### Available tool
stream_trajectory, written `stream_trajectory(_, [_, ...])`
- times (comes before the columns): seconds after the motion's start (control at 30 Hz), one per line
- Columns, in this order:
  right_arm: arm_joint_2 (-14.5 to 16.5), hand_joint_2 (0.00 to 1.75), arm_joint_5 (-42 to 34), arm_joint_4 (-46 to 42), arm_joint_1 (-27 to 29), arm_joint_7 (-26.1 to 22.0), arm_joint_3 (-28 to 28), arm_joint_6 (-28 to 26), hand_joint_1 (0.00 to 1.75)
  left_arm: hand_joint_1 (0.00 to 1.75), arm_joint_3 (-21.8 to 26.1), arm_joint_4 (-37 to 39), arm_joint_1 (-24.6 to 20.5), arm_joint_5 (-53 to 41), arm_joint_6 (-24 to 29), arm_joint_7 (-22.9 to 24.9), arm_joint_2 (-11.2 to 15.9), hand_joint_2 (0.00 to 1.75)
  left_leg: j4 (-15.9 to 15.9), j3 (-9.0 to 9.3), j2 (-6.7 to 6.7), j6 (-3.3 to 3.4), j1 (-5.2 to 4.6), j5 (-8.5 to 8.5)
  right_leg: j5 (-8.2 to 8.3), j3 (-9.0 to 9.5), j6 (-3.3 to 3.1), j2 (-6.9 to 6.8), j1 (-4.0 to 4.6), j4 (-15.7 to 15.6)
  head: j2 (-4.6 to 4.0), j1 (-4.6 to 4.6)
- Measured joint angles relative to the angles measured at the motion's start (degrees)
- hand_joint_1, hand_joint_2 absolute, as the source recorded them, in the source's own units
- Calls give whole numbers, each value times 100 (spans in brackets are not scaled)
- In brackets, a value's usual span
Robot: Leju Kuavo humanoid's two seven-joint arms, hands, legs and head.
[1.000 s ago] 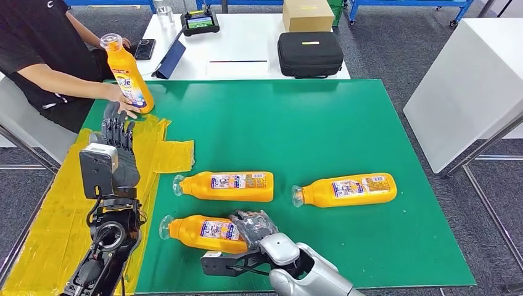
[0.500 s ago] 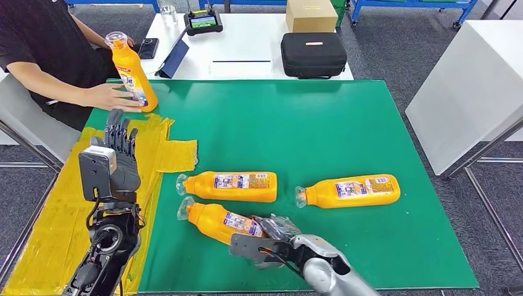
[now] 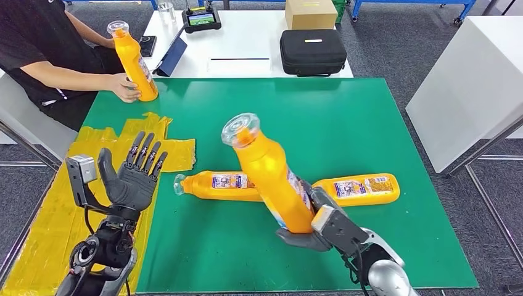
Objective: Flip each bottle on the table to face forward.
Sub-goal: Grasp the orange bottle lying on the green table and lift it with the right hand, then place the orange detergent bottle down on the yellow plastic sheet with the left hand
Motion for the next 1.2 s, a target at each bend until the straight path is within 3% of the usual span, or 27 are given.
stream_trajectory(0.23, [2,175,171,-416,124,-160,-345,-215,175,0,-111,-421,181,490,-344,197,62,175,0,-2,-4,0,0,1,0,1,-1,-1,-1,0,0,1])
stream_trajectory(0.47, [347,175,1064,-576,144,177,-689,-567,175,0,-645,-609,194,1105,-880,209,-58,175,0,-1,-5,0,-2,1,0,0,0,-1,-1,0,0,0])
stream_trajectory(0.8, [577,175,1407,-810,220,588,-972,-274,175,0,-1578,-843,29,1001,-205,-29,-383,175,0,-6,-4,2,-2,-1,0,-3,0,-1,-1,-2,0,1])
stream_trajectory(1.0, [640,175,1414,-746,111,709,-874,-215,175,0,-1722,-952,-93,662,276,-172,-587,175,0,-6,-4,1,-1,0,1,-3,0,-1,-1,0,0,0])
stream_trajectory(1.2, [728,175,1382,-484,-223,935,-653,-194,175,0,-1790,-909,-400,226,664,-349,-566,175,0,-13,-1,-1,1,1,1,-8,-1,0,0,4,0,0])
